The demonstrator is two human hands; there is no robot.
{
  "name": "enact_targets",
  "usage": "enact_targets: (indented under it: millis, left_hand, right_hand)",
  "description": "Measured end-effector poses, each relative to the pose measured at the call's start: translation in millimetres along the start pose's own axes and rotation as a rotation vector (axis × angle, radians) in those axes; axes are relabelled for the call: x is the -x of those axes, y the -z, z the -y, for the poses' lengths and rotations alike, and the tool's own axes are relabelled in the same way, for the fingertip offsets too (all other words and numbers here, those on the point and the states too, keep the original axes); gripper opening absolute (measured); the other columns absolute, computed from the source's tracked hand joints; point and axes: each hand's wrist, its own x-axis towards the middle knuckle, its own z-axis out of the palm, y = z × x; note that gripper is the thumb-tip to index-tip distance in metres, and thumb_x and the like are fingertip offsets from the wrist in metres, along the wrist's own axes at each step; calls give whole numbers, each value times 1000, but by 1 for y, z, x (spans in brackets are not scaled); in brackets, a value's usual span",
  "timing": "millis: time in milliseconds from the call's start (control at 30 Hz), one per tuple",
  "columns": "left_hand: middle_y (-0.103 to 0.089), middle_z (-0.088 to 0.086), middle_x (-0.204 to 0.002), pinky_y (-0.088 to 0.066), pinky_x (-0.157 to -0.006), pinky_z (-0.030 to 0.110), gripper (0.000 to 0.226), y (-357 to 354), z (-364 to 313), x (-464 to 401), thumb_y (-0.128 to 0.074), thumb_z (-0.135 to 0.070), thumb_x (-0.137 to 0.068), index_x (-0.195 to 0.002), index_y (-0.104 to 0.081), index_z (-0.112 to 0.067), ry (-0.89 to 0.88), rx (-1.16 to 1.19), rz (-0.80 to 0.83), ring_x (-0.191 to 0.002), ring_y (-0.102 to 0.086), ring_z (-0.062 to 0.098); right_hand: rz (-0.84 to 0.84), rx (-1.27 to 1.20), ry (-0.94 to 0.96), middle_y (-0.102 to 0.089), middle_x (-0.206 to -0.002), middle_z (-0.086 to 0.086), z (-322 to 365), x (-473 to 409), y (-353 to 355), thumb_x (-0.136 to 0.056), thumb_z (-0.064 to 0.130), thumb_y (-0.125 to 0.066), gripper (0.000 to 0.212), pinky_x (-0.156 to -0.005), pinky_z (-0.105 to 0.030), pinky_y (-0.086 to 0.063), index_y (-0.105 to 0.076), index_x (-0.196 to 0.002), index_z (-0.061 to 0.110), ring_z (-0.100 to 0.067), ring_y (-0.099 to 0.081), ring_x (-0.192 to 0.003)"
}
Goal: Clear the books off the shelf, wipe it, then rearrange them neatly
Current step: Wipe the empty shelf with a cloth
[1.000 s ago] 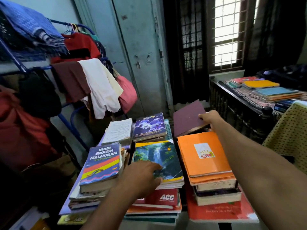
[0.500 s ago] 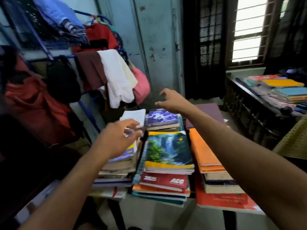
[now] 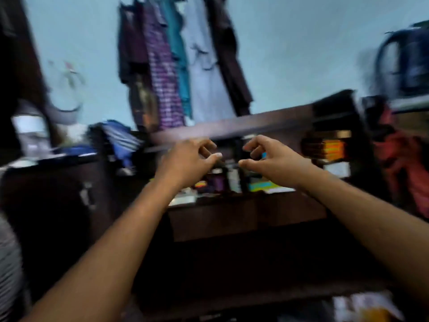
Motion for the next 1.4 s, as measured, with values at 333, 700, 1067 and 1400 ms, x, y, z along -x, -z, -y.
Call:
enact_targets:
  millis: [333, 700, 1067, 1400]
  left_hand:
    - [-39, 6, -155, -34, -112, 51, 64, 54, 149, -46, -69, -42, -85, -143, -44, -31, 168, -800, -325, -143, -33, 29]
    - [-62, 12, -131, -47, -92, 40, 32, 82, 190, -126, -52, -11, -98, -128, -61, -10, 312, -1105, 27, -125, -53, 33]
    - [-74, -5, -96, -56, -90, 41, 13, -11, 20, -97, -75, -30, -84, -96, -72, -27, -28, 355, -89, -95, -69, 15]
    - [-64, -4, -129, -48, -105, 28, 46, -225, -29, 1, -65, -18, -93, -128, -56, -47, -72, 774, 457, -118, -61, 4]
  right_hand:
    - [177, -6, 249, -53, -119, -3, 80, -115, -143, -88, 34, -73, 45, -83, -28, -44, -42, -119, 25, -17, -56, -97]
    - [211, -130, 184, -48, -133, -7, 74, -197, -191, -91, 39, -69, 62, -96, -37, -50, -34, -139, 23, -24, -55, -117]
    - [61, -1115, -195, -75, -113, -12, -1, -106, -94, -94, 66, -51, 55, -76, -46, -62, -64, -126, 24, -29, -74, -96]
    - [-145, -14, -258, -71, -100, 7, -193, 51, -30, -87, 3, -72, 31, -85, -21, -50, -64, -113, 18, -12, -68, -97]
